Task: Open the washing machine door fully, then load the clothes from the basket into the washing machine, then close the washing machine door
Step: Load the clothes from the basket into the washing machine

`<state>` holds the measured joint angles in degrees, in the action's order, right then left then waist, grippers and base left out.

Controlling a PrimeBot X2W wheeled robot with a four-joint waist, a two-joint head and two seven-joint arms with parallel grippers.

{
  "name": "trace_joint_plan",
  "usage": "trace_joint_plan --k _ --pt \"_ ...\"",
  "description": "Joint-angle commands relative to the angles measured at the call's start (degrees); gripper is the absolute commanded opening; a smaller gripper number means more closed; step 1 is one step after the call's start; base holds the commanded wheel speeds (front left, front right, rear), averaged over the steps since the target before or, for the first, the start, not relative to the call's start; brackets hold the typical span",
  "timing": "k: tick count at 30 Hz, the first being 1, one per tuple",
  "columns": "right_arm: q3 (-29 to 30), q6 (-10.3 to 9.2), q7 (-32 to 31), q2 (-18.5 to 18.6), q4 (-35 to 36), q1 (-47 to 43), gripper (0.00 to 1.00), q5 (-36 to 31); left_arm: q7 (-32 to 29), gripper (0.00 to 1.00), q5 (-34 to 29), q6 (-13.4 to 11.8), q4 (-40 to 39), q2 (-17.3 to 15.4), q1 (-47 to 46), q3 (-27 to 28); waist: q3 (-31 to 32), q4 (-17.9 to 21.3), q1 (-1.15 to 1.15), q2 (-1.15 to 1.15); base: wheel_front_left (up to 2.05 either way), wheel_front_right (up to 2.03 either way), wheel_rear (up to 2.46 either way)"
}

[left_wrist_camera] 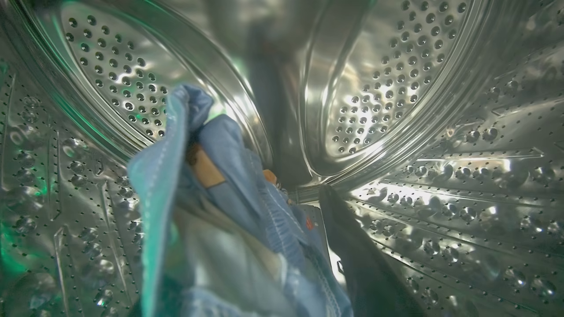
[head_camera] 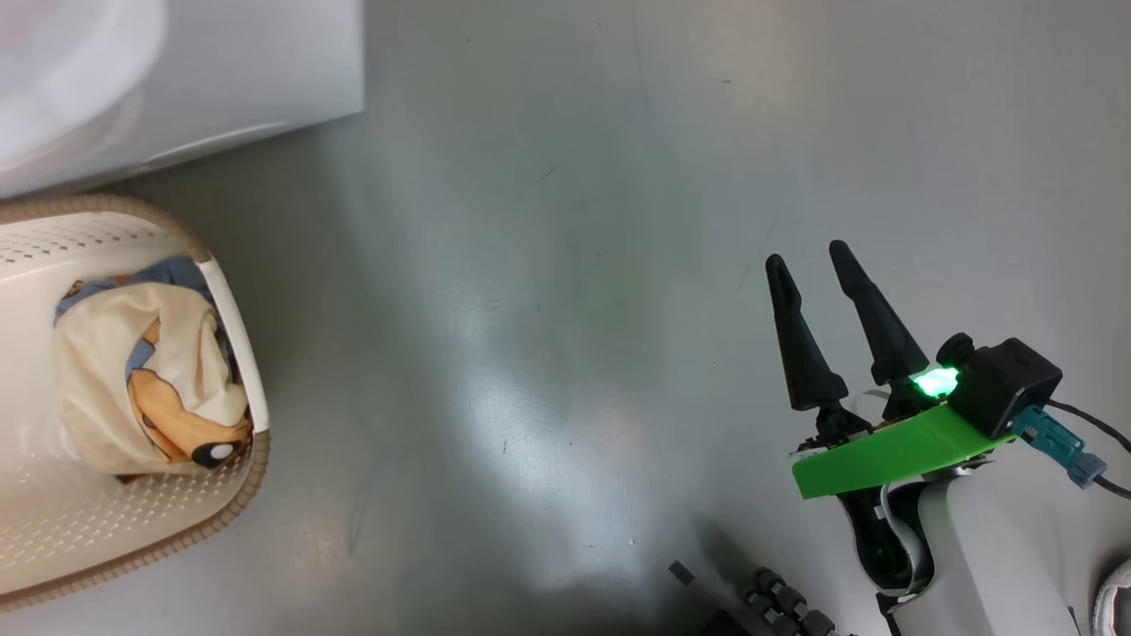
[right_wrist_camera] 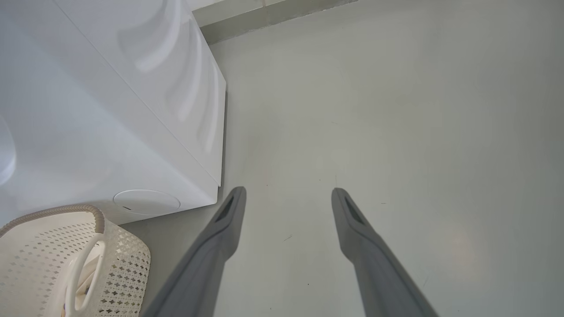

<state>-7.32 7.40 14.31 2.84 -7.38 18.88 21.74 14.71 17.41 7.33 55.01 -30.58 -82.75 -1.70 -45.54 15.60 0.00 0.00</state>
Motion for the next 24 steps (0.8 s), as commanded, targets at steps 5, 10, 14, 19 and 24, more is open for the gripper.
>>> trace_joint_plan --k 5,10,14,19,24 --pt "-0.8 0.09 0.7 0.0 0.7 -0.8 1.0 -0.4 0.3 1.0 -0.3 0.2 -1.3 -2.5 0.1 -0.5 0.6 -0.5 0.0 0.0 0.0 0.0 0.0" --pt "-0.6 0.09 0.7 0.0 0.5 -0.4 1.0 -0.7 0.3 1.0 0.7 0.2 -1.6 -2.2 2.6 -1.0 2.5 -0.9 0.0 0.0 0.0 0.0 0.0" --pt "-0.4 0.09 0.7 0.0 0.1 -0.5 1.0 -1.2 0.3 1.0 1.9 0.2 -2.3 -1.6 5.5 -1.5 4.7 -1.5 0.0 0.0 0.0 0.0 0.0" --pt "0.8 0.09 0.7 0.0 -0.7 -0.9 1.0 -2.7 0.3 1.0 3.3 0.2 -4.2 -0.2 11.5 -2.2 9.1 -3.2 0.0 0.0 0.0 0.0 0.0" --pt "1.4 0.09 0.7 0.0 -1.5 -1.8 1.0 -4.2 0.3 1.0 2.4 0.2 -6.0 2.0 17.1 -2.5 13.1 -5.4 0.0 0.0 0.0 0.0 0.0"
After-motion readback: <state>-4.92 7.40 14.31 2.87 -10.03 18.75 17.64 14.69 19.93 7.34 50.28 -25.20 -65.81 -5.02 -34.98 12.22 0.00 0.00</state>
